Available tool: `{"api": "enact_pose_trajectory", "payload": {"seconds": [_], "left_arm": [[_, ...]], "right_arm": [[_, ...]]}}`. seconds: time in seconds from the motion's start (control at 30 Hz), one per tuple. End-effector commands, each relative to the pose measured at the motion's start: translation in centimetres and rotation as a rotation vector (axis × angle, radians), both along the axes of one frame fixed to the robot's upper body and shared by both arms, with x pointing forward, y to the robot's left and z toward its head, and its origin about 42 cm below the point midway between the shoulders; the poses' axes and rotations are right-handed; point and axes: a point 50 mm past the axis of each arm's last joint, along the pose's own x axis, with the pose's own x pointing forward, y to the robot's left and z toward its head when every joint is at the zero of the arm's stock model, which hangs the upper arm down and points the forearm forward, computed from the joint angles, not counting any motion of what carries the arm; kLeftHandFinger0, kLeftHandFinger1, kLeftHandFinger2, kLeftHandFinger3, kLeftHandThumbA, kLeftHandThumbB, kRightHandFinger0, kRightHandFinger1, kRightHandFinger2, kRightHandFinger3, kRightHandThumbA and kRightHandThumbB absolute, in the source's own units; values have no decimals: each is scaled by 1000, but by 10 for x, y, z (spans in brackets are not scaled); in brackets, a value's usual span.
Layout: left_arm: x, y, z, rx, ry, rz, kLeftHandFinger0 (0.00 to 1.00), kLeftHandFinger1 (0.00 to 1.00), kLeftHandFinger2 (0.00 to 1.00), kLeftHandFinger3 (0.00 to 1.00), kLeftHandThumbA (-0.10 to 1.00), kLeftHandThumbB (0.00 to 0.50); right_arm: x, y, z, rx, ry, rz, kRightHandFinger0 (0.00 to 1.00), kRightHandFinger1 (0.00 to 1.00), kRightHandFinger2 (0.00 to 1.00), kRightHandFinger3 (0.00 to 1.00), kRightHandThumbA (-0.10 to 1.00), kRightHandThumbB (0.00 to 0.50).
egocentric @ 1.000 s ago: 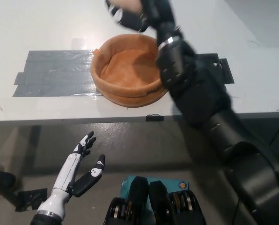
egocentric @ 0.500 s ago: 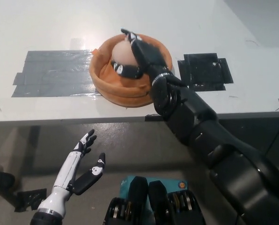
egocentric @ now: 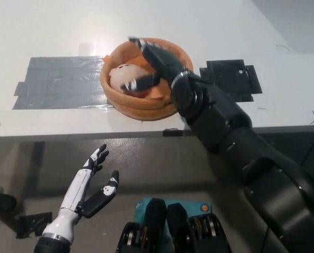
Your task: A person hands a emotional support dumpling to the robot which it grabs with its right hand and places in the soft place kept infront of it in the centre of the desk
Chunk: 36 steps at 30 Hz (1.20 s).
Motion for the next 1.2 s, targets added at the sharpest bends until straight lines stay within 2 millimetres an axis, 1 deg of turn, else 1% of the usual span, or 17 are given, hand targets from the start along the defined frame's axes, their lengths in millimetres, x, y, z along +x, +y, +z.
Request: {"api": "enact_pose_trajectory", "payload": {"seconds": [0.0,0.03,0.07,0.1,0.13,0.23,0.3,0.37,0.4,0.43,0.57,0.63,0.73,0.8,0.9,1.07,1.17], "left_arm": [[5,-3,16,-6,-56,-13,1000,1000,1000,1000,520,0],[5,-3,16,-5,-57,-15,1000,1000,1000,1000,520,0],[5,-3,17,0,-56,-20,1000,1000,1000,1000,538,0],[5,-2,16,1,-55,-23,1000,1000,1000,1000,545,0],[5,-1,16,-3,-58,-23,1000,1000,1000,1000,545,0],[7,1,17,-6,-64,-22,1000,1000,1000,1000,542,0],[8,3,18,-9,-69,-24,1000,1000,1000,1000,544,0],[8,4,17,2,-77,-21,1000,1000,1000,1000,543,0],[9,4,18,2,-77,-20,1000,1000,1000,1000,543,0],[9,4,18,1,-73,-17,1000,1000,1000,1000,541,0],[13,5,19,-2,-77,-11,1000,1000,1000,1000,517,0],[16,4,19,-7,-82,-9,1000,1000,1000,1000,519,0],[17,4,20,-12,-77,-1,1000,1000,1000,1000,529,0],[17,4,21,-2,-82,0,1000,1000,1000,1000,531,0],[14,5,18,1,-74,-3,1000,1000,1000,1000,532,0],[10,5,15,1,-62,-5,1000,1000,1000,1000,542,0],[9,4,14,4,-60,-3,1000,1000,1000,1000,533,0]], "right_arm": [[-12,-2,83,144,-175,62,1000,1000,1000,1000,1000,482],[-15,-4,88,162,-190,66,1000,1000,1000,1000,1000,496],[-23,-12,107,240,-242,84,1000,1000,1000,1000,1000,462],[-27,-16,113,274,-260,94,1000,1000,1000,1000,1000,463],[-34,-24,124,336,-296,116,1000,1000,1000,1000,962,431],[-60,-48,146,398,-418,135,1000,1000,1000,1000,1000,463],[-81,-61,152,413,-454,141,1000,1000,1000,1000,1000,447],[-108,-78,148,438,-481,163,1000,1000,1000,1000,976,421],[-111,-79,147,439,-483,166,1000,1000,1000,1000,974,421],[-121,-84,143,443,-484,175,1000,1000,1000,1000,960,400],[-171,-95,118,454,-521,240,1000,1000,1000,1000,1000,389],[-190,-102,107,458,-537,267,1000,1000,1000,1000,1000,351],[-205,-109,92,485,-531,267,1000,1000,1000,1000,1000,344],[-216,-118,71,508,-507,242,1000,1000,1000,1000,950,304],[-215,-130,39,540,-454,203,1000,1000,1000,1000,890,266],[-210,-146,1,604,-333,100,1000,1000,1000,1000,870,295],[-200,-157,-39,669,-230,38,1000,1000,1000,1000,894,269]]}}
